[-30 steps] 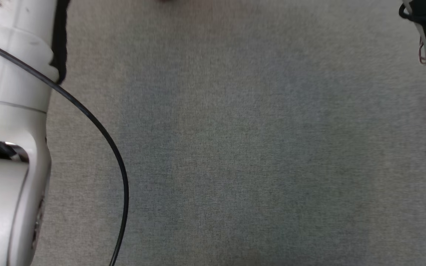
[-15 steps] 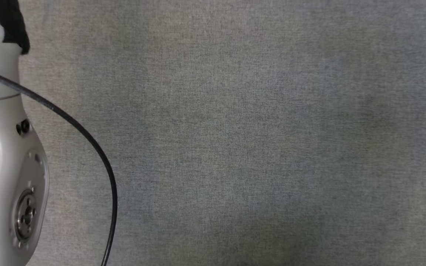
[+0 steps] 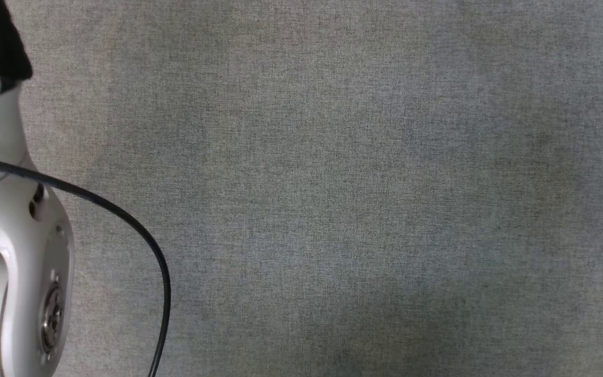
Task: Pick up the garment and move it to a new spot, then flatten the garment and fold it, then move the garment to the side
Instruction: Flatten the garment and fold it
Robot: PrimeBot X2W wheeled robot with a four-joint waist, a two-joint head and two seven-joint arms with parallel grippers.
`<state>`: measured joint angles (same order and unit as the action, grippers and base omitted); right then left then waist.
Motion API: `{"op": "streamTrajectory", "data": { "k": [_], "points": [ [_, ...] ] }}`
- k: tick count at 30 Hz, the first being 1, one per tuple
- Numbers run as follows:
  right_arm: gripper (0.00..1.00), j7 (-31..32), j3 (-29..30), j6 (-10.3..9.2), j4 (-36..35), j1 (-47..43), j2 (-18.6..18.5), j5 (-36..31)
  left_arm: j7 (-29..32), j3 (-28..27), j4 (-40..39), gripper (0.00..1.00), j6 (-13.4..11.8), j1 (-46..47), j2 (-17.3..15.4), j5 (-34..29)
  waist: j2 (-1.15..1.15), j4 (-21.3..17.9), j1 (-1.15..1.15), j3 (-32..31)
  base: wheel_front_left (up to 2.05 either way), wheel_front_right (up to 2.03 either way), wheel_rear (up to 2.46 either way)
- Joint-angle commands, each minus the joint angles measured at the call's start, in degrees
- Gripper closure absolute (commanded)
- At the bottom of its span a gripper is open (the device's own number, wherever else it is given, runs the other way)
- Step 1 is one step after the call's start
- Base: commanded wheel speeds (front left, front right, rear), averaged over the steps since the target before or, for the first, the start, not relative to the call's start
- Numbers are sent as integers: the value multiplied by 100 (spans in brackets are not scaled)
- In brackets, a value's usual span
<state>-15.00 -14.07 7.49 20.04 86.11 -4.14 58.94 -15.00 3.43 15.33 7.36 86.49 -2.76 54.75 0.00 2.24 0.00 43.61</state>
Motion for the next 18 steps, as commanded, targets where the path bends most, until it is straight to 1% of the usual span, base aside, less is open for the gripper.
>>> {"op": "streamTrajectory", "data": {
  "k": [1, 3, 5, 7, 8, 10, 13, 18],
  "points": [
    [100, -23, -6, 1, -14, -32, -14, -23, -17, 29, -4, 100, 17, -107, -35, -39, 0, -2, 0, -5, 0, 0, 0],
    [100, -23, -40, 1, 129, -71, 1, -10, -17, 12, 115, 100, 19, -140, -32, -59, 0, -18, 0, -30, 0, 0, 0],
    [100, -23, -139, 1, 477, -119, 9, -27, -16, -1, 456, 100, 12, -213, -30, -58, 0, -41, 0, -81, 0, 0, 0],
    [100, -23, -353, 2, 837, -130, 2, 43, -11, 92, 867, 100, -6, -212, -28, 81, 0, -52, 0, -153, 0, 0, 0],
    [100, -23, -353, 2, 837, -130, 2, 43, -11, 92, 867, 100, -6, -212, -28, 81, 0, -52, 0, -153, 0, 0, 0],
    [100, -22, -591, 1, 1252, -148, -53, 133, -11, 155, 1215, 100, -15, -190, -36, 15, 0, -59, 0, -219, 0, 0, 0],
    [100, -22, -919, 2, 1798, -165, -114, 381, -12, 347, 1860, 100, -119, -182, -28, 247, 0, -71, 0, -329, 0, 0, 0],
    [100, 25, -1573, 2, 2518, -178, -197, 867, -12, 805, 2616, 100, -88, -155, -29, 497, 0, -72, 0, -500, 0, 0, 0]
  ]
}}
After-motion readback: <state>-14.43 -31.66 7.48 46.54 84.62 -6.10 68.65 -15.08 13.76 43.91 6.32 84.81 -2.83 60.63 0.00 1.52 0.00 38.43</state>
